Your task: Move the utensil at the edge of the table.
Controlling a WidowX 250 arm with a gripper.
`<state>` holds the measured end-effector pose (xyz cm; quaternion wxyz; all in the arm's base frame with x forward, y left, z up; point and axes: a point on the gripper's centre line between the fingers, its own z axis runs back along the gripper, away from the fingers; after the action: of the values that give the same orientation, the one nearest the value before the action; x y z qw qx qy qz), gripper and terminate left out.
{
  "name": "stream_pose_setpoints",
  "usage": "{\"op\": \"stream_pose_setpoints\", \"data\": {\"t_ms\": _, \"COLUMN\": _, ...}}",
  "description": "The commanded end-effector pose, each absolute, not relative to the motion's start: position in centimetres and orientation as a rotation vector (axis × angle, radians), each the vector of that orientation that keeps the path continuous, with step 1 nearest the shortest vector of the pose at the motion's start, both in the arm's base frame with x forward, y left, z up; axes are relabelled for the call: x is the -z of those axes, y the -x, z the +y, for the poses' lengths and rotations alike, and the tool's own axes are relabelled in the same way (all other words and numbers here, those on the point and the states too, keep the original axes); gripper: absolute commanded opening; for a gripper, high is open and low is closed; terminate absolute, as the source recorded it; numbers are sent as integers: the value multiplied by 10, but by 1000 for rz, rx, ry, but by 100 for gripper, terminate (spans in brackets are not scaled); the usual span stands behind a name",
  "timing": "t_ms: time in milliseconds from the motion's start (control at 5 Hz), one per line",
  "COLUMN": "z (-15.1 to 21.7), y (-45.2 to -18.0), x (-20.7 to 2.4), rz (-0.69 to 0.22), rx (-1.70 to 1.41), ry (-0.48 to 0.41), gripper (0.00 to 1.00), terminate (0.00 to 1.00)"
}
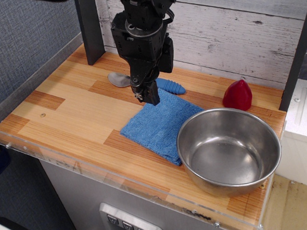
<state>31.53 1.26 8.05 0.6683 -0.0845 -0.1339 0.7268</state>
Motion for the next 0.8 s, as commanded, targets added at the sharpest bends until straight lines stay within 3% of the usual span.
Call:
{"op": "stream_pose_setpoints", "data": {"t_ms": 0, "z": 13, "y": -315, "x": -80, "rz": -302, "rx": -1639, "ry": 191, "gripper": 100, "terminate": 0}}
{"op": "stream_pose_setpoints", "data": {"t_ms": 200, "z": 10, "y": -322, "x": -89, "rz": -315, "rx": -1455, "ry": 208, "gripper": 100, "terminate": 0}}
{"op": "stream_pose_setpoints", "data": {"t_ms": 600, "z": -19, "y": -315, "x": -114, "rz": -359, "rx": -1083, "ry": 153, "gripper": 100, "terminate": 0}}
